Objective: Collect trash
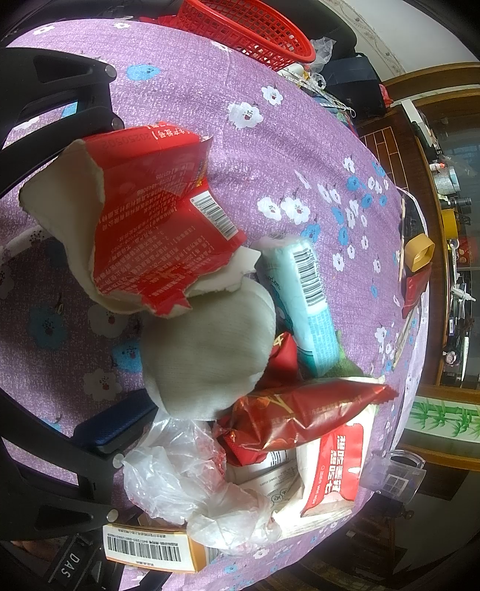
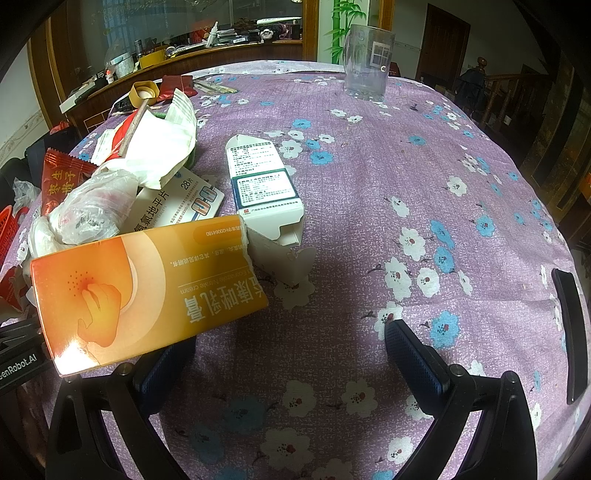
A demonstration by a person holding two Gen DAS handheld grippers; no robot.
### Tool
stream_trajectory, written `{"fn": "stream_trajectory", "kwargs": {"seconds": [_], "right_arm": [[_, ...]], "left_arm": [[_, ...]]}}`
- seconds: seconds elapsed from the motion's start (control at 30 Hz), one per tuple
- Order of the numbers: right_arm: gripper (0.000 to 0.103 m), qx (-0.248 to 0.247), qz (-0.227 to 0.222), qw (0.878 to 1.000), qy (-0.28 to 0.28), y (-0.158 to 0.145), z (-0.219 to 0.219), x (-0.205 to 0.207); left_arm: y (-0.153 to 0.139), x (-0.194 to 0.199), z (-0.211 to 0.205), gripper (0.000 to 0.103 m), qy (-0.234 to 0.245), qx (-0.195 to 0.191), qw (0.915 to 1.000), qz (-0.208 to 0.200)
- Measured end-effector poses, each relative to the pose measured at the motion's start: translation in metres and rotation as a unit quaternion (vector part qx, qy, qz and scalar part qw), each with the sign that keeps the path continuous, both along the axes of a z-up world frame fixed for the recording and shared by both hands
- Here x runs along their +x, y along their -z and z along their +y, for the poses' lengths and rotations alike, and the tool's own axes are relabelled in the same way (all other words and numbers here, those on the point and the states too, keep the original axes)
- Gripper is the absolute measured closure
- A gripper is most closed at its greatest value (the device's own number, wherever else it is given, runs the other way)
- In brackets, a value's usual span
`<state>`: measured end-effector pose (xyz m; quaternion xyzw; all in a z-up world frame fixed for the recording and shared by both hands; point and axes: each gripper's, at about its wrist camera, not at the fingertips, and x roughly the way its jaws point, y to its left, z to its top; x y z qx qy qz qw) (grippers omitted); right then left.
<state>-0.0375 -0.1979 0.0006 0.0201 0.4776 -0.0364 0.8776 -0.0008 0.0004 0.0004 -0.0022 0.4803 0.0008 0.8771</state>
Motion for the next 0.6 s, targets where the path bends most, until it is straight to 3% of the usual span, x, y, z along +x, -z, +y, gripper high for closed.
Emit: {"fn": "stream_trajectory", "kwargs": {"seconds": [0.17, 0.43, 0.6], "right_arm": [[0.0, -0.018, 0.004, 1.0, -0.004, -0.009, 0.001, -0.006], [0.0, -0.07, -0.07, 0.995, 0.004, -0.05, 0.004, -0.064], [0.0, -0.08, -0.125, 0.988, 0.033, -0.07, 0.005, -0.102]], "left_arm": [[-0.02, -0.018, 0.011, 0.0, -0.006, -0.006, 0.9991, -0.042], [-0.066, -0.067, 0.018, 0.0, -0.007, -0.016, 0.9894, -0.144], [-0.086, -0.108, 0.019, 0.0, 0.006, 0.004, 0.9737, -0.227]]}}
